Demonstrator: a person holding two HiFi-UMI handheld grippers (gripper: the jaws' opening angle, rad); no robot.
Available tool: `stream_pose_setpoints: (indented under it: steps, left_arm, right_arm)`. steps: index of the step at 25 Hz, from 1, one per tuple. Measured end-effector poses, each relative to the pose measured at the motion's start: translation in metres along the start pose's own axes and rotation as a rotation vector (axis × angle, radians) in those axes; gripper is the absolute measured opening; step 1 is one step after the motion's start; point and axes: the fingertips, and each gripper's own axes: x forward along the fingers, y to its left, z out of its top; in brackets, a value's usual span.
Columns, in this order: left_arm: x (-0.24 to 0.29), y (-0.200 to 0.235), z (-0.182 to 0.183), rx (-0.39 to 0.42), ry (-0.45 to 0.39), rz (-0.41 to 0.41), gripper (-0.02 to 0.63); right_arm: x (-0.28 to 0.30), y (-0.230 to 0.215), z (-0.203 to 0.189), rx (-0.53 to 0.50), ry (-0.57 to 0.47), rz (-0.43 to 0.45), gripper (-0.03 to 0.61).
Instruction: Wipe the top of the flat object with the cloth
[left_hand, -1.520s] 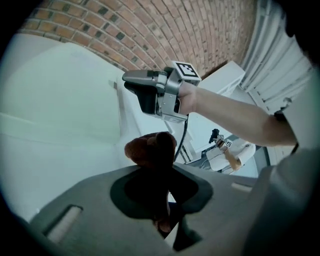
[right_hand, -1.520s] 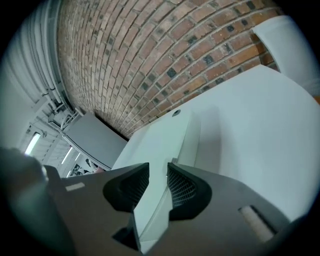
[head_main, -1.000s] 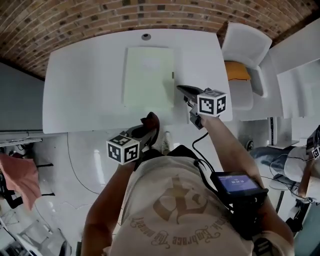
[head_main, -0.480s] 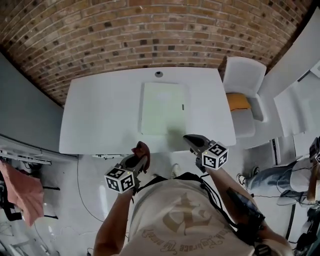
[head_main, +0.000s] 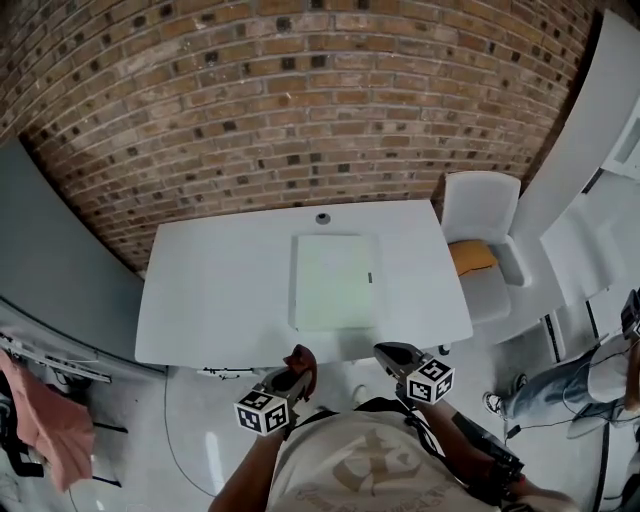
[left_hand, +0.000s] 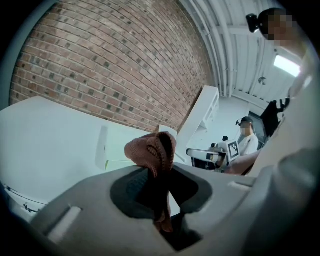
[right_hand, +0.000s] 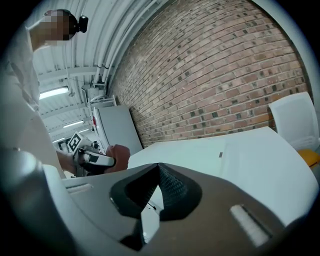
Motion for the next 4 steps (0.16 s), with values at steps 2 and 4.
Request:
stream_pose_setpoints:
  steps: [2,4]
  left_arm:
    - [-0.0022,-0.003,-0.0019,-0.005,0.008,-0.006,0.074]
    - [-0.0054,-0.0058,-0.0041,-0.011,0.018,-0.011,0.074]
  right_arm:
    - [0.0,0.0048,-0.0019,0.005,0.009,-0.003,0.006]
    - [0.0,0.01,-0.003,0.014,0.015,-0.006,0.006]
